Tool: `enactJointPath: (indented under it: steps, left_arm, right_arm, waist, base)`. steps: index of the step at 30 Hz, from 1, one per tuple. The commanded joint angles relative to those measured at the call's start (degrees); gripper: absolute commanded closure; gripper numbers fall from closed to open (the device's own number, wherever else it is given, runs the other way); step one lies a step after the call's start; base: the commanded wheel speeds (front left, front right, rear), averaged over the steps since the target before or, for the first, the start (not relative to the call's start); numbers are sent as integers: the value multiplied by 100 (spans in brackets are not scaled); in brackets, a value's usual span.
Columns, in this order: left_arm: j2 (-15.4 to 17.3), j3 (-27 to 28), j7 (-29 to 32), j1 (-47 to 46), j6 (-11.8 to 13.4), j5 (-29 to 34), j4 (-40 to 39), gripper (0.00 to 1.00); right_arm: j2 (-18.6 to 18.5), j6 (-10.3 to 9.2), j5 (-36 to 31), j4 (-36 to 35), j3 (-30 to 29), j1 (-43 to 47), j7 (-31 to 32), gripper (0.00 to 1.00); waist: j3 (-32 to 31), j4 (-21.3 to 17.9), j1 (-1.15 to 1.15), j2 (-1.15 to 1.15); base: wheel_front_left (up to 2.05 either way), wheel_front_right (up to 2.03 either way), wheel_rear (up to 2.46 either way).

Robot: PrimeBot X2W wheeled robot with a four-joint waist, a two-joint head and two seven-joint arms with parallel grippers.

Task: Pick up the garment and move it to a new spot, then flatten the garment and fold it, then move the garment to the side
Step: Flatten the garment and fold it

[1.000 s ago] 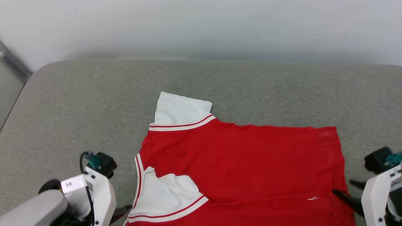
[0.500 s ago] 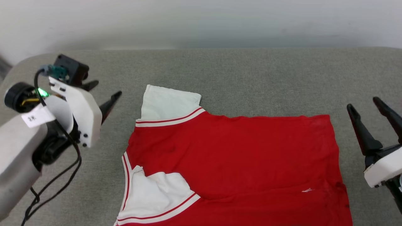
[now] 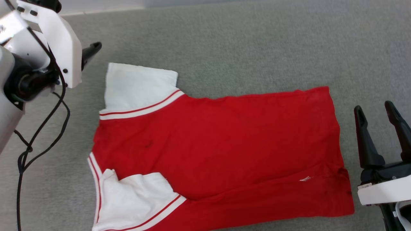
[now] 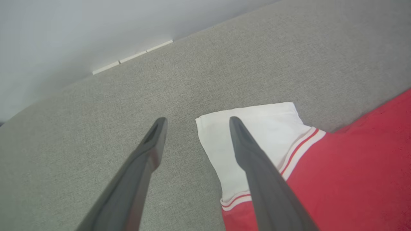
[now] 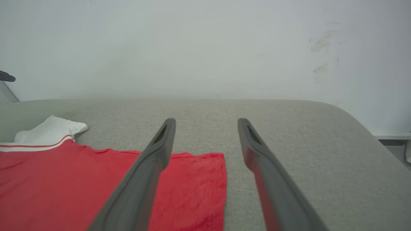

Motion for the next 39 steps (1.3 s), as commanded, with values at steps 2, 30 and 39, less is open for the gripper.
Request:
enactJointPath:
  steps: [2,30,39]
  left_arm:
    - [-53,-73,425,-182,-86,-125,179,0]
    - [-399,-645,1266,-426,-601,-205,1264,100]
    - [-445,-890,751,-313,-650,-91,712,100]
  right_arm:
    - [105,-3,-31,-97,21,36,-19,0]
    - [-604,-2,-104,130,51,-1056,79,0]
    - [-2518,-3,812,544,1165,-2466,2720,0]
  waist:
    - [361,-243,0,0]
    - [670,-191,0,0]
    - [314,200,0,0]
  base:
    - [0,0,0]
    - [0,0,0]
    - [0,0,0]
